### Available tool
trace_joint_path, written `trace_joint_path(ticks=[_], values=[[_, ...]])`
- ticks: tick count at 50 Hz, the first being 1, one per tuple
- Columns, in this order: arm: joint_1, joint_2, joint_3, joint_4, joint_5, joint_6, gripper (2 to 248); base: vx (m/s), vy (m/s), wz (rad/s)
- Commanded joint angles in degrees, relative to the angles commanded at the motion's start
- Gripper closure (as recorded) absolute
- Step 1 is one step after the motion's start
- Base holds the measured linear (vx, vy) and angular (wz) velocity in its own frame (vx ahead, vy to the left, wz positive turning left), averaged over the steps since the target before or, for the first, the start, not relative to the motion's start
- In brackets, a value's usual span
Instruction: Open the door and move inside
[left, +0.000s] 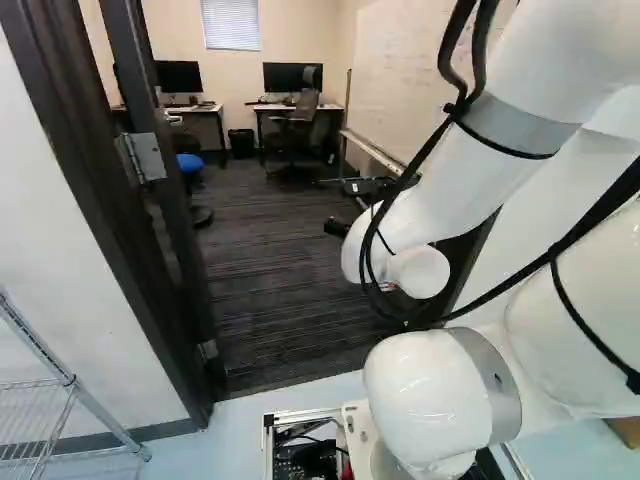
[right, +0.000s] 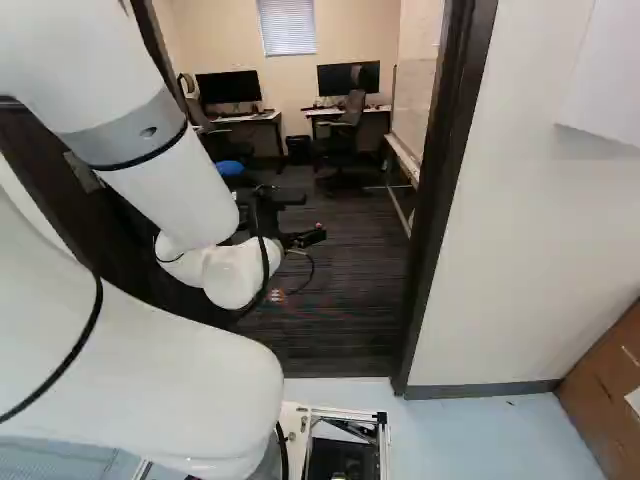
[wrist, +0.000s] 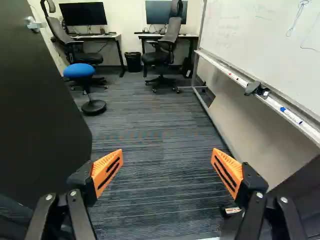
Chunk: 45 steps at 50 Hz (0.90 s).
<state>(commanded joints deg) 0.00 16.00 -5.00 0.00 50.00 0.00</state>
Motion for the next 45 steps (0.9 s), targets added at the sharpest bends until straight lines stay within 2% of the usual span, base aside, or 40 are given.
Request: trace_joint_path(ticks=[16,45], values=[[0.0,0.0,0.0,0.0,0.0,0.0,3,0.02,0.008,0.026],[0.0,0.0,0.0,0.0,0.0,0.0,3,0.091,0.002,-0.002]])
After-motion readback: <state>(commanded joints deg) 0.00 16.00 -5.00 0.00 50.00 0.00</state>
